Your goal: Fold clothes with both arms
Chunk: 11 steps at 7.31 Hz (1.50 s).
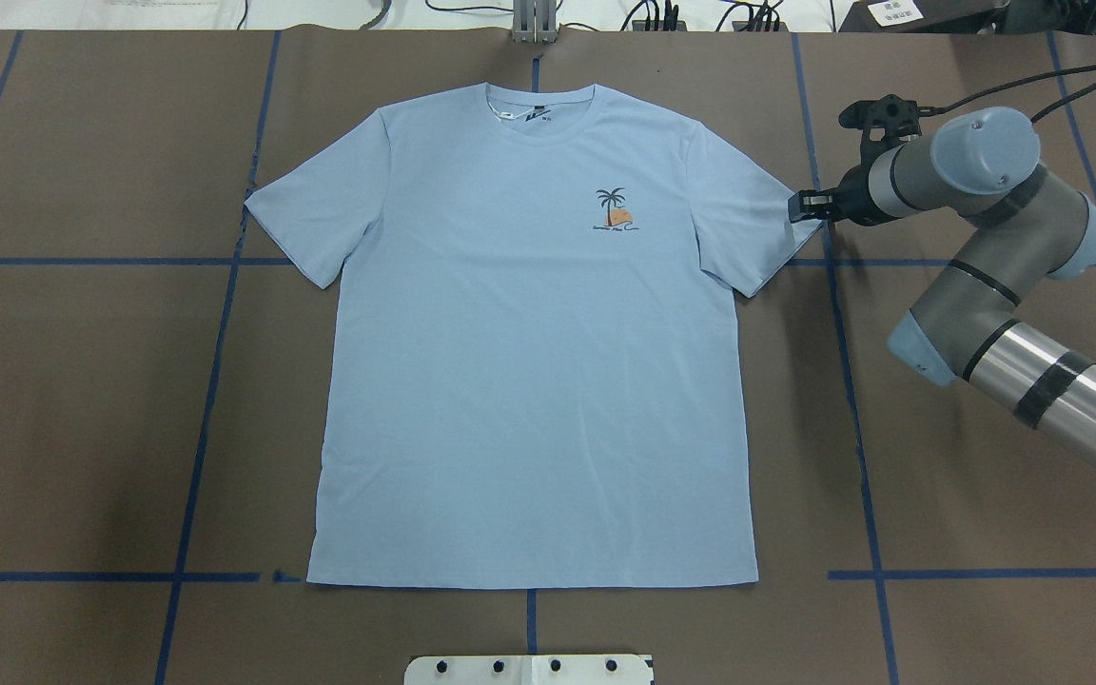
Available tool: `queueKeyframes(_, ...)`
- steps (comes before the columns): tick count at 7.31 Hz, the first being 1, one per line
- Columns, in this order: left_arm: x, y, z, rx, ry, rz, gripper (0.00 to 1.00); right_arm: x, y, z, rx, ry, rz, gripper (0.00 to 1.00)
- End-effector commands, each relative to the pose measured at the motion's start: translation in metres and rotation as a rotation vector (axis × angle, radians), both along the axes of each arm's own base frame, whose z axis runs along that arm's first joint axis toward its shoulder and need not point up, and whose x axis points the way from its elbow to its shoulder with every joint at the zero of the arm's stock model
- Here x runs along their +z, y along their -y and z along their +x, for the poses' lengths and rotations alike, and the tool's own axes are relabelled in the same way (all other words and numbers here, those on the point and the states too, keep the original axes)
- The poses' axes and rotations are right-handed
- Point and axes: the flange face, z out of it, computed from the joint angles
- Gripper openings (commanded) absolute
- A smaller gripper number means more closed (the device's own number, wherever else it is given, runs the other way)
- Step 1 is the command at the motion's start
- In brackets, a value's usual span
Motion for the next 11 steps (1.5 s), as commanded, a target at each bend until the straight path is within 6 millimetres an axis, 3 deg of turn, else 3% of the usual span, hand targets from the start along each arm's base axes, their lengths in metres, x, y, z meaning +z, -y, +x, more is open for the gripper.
queueKeyframes(1, 0.0, 0.0, -0.001, -0.001, 0.0, 0.0, 1.0, 0.003, -0.001, 0.001, 0.001, -0.002, -0.004, 0.33)
queueKeyframes(2, 0.0, 0.0, 0.0, 0.0, 0.0, 0.001, 1.0, 0.0, 0.0, 0.0, 0.002, 0.001, -0.002, 0.18)
queueKeyframes(3, 0.0, 0.0, 0.0, 0.001, 0.0, 0.002, 1.0, -0.005, 0.001, 0.001, 0.006, 0.007, 0.004, 0.18)
queueKeyframes(5, 0.0, 0.0, 0.0, 0.001, 0.0, 0.002, 1.0, -0.013, 0.004, 0.004, 0.008, 0.016, 0.011, 0.0)
queueKeyframes(7, 0.0, 0.0, 0.0, 0.001, 0.0, 0.002, 1.0, -0.035, 0.006, 0.0, 0.023, 0.04, 0.015, 0.0)
queueKeyframes(9, 0.0, 0.0, 0.0, 0.001, 0.0, 0.002, 1.0, -0.095, 0.017, -0.035, 0.112, 0.093, -0.053, 0.0)
queueKeyframes(11, 0.0, 0.0, 0.0, 0.002, 0.001, 0.003, 1.0, -0.159, 0.009, -0.107, 0.199, 0.03, -0.065, 0.0)
